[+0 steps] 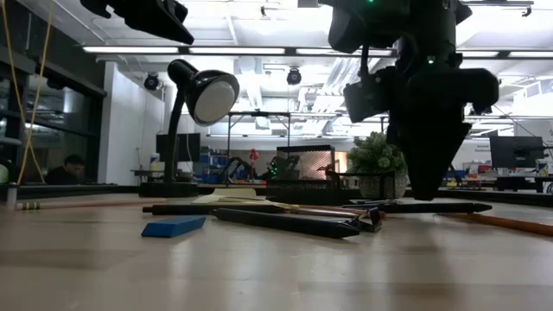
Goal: Pick and place office supplies into organizer
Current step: Put the right pen into the desk organizer
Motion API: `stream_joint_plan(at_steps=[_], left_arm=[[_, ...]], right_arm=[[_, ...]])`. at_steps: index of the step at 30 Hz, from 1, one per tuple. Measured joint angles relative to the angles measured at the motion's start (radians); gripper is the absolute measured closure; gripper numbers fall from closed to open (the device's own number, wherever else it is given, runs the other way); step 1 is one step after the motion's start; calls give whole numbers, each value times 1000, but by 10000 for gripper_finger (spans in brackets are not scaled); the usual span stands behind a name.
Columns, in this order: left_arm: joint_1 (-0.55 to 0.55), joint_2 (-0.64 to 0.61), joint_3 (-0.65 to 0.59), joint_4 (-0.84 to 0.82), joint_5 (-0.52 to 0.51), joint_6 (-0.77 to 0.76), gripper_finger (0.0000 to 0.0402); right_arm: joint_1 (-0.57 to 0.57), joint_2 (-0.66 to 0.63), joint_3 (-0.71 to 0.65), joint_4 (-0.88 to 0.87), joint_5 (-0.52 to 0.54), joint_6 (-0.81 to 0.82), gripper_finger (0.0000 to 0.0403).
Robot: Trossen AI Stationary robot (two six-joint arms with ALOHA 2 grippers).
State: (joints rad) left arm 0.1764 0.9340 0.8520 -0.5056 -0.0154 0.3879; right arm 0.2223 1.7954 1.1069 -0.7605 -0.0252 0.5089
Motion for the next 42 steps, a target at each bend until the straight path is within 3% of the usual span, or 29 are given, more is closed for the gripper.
stream_joint_plan(at_steps=[14, 26, 31, 38, 42], left_arm=[[0, 0, 0, 11, -1, 7, 401], [0, 0, 0, 35, -3, 7, 401], [0, 0, 0, 34, -3, 7, 401], [0, 0, 0, 34, -3, 7, 401], [0, 0, 0, 34, -3, 8, 401]], right_arm=[[0, 0, -51, 52, -57, 34, 277], [-1, -2, -83, 101, -106, 34, 375], [3, -1, -47, 75, -163, 33, 375], [2, -1, 62, -26, -146, -14, 375], [-15, -1, 149, -69, -65, -67, 375]])
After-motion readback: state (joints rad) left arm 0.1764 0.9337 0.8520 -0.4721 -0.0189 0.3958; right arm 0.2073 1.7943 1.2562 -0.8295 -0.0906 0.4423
